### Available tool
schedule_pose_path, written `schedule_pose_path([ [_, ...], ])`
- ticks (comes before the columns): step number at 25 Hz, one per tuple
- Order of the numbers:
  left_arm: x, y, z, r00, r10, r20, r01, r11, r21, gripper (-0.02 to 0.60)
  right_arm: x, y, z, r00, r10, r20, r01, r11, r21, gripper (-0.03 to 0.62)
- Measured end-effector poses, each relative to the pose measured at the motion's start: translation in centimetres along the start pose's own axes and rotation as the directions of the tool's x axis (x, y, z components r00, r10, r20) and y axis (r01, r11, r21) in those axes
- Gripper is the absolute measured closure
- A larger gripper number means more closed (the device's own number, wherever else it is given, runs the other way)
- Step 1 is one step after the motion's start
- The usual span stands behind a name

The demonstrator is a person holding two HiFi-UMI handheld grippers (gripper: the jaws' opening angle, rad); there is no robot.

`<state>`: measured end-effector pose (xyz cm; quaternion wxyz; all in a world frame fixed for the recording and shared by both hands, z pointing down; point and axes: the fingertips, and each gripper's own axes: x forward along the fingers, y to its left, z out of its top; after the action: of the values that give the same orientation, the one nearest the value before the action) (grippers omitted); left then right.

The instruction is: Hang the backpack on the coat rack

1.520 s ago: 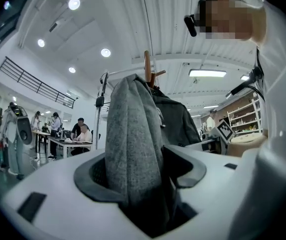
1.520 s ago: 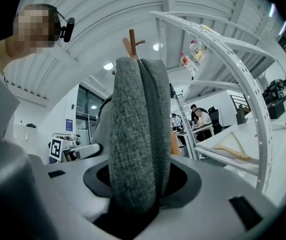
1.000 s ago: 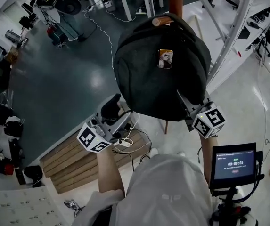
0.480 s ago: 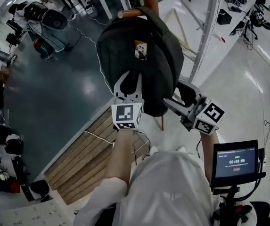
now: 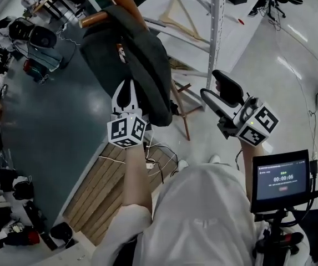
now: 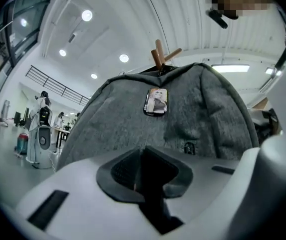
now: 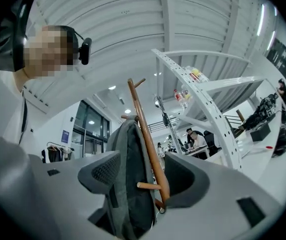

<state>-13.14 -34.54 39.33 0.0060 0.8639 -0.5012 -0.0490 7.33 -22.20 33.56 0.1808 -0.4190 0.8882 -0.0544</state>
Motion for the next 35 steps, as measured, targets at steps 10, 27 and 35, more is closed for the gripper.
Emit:
schedule_pose_path([
  [10,-5.1,-5.4,2.3,0.982,-0.184,0.029,0.186,0.956,-0.229,0.538,1.4,1.7,1.1,0.999,-0.002,0.038,0.000,0.999,0.051,0.436],
  [27,-7.8,-5.9,3.9,0.981,-0.191,0.034,0.193,0.940,-0.280,0.538,3.4,3.4,0.4,0.999,0.043,0.034,-0.045,0.996,0.077,0.457],
  [35,-7.9,-6.3,3.1,0.980,-0.200,0.017,0.197,0.938,-0.286,0.538,2.9,3.2,0.2,0.999,0.033,0.040,-0.035,0.997,0.069,0.457],
])
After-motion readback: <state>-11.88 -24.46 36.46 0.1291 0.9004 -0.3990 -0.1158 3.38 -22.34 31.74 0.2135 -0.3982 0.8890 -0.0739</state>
